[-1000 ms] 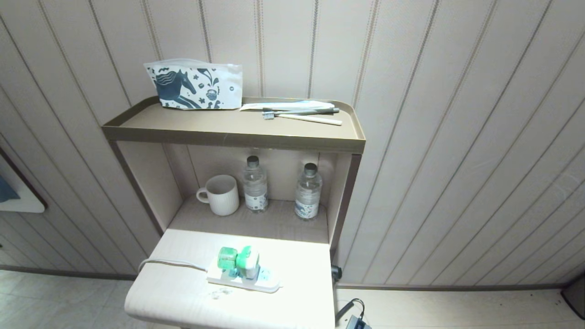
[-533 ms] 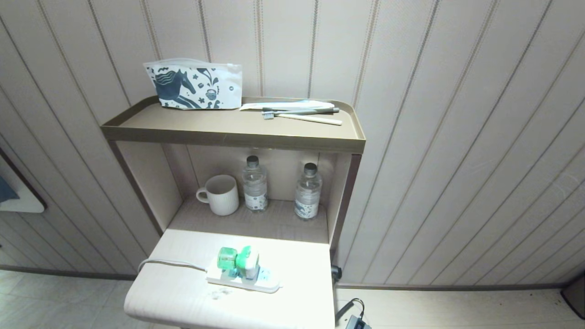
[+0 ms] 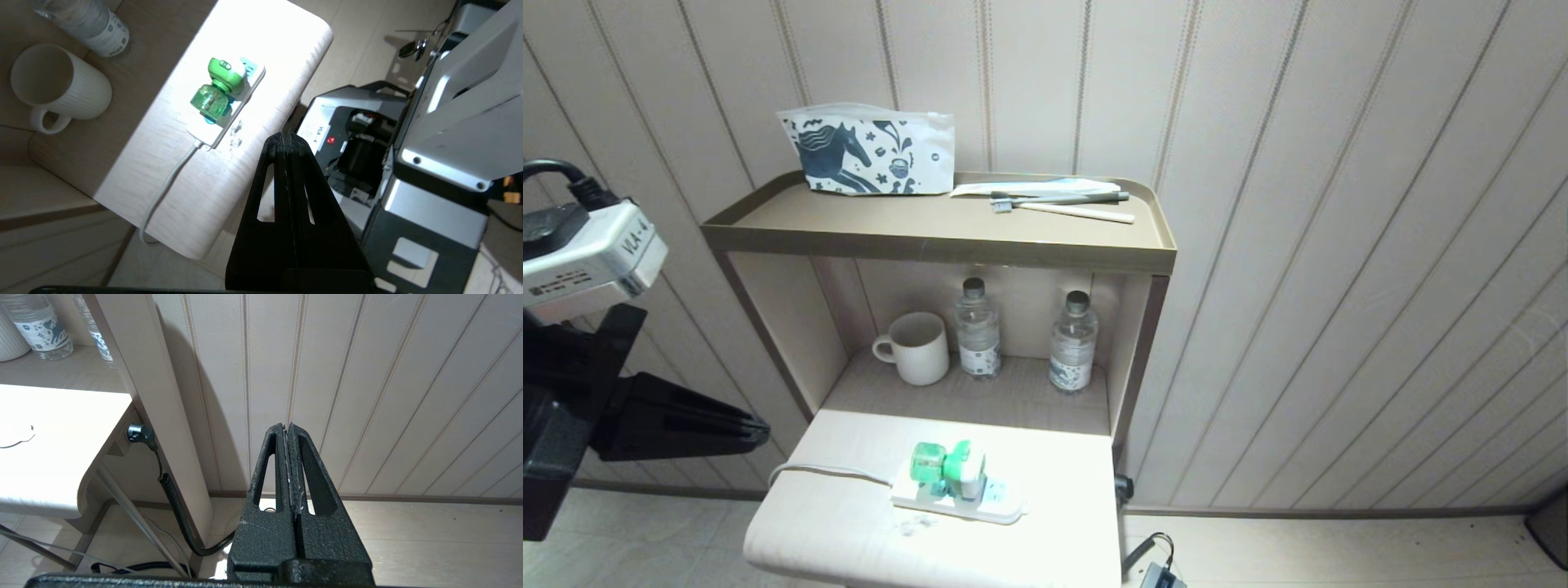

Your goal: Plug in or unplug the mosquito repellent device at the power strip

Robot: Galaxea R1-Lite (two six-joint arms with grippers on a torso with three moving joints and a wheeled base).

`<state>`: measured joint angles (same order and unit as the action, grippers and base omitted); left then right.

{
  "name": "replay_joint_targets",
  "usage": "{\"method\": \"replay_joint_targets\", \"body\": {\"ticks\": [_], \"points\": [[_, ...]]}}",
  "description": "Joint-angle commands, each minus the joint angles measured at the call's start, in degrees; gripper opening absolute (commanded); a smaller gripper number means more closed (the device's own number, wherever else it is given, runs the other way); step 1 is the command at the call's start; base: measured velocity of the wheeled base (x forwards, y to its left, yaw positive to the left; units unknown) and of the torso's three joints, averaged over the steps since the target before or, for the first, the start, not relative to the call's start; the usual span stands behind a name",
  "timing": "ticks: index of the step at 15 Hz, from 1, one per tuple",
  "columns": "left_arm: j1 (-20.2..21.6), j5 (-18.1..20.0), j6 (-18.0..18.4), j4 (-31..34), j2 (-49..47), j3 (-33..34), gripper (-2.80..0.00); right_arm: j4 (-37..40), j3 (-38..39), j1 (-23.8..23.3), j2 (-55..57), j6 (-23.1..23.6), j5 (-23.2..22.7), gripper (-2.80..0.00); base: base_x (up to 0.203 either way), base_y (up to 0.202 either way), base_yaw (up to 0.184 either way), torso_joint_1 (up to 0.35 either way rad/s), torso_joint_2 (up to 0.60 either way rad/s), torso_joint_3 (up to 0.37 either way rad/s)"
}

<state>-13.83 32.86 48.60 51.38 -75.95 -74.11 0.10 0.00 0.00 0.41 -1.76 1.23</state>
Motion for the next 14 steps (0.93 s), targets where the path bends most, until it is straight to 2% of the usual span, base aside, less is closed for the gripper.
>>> {"method": "replay_joint_targets", "body": {"ticks": [1,2,4,8,9,14], "points": [[-3.26,-2.0,2.22,0.41,-5.97,-1.01,-2.8,-0.01,0.0,0.0,0.02,0.0,0.0,-2.8,0.0,0.0,0.0,0.0,0.0,0.0],[-5.5,-3.99,3.28,0.45,-8.12,-1.54,-2.8,-0.01,0.0,0.0,0.02,0.0,0.0,-2.8,0.0,0.0,0.0,0.0,0.0,0.0],[-7.41,-7.73,4.96,0.47,-9.76,-2.24,-2.8,-0.01,0.0,0.0,0.02,0.0,0.0,-2.8,0.0,0.0,0.0,0.0,0.0,0.0],[-15.98,-23.74,9.24,1.38,-20.78,-5.47,-2.8,-0.01,0.0,0.0,0.02,0.09,0.0,-2.8,0.0,0.0,0.0,0.0,0.0,0.0],[-16.93,-25.25,10.27,1.21,-22.48,-5.52,0.0,-0.01,0.0,0.0,0.02,0.09,0.0,-2.8,0.0,0.0,0.0,0.0,0.0,0.0],[-21.74,-29.86,10.87,-6.13,-30.6,-6.09,0.0,-0.01,0.0,0.0,0.02,0.09,0.08,-2.8,0.0,0.0,0.0,0.0,0.0,0.0]]}}
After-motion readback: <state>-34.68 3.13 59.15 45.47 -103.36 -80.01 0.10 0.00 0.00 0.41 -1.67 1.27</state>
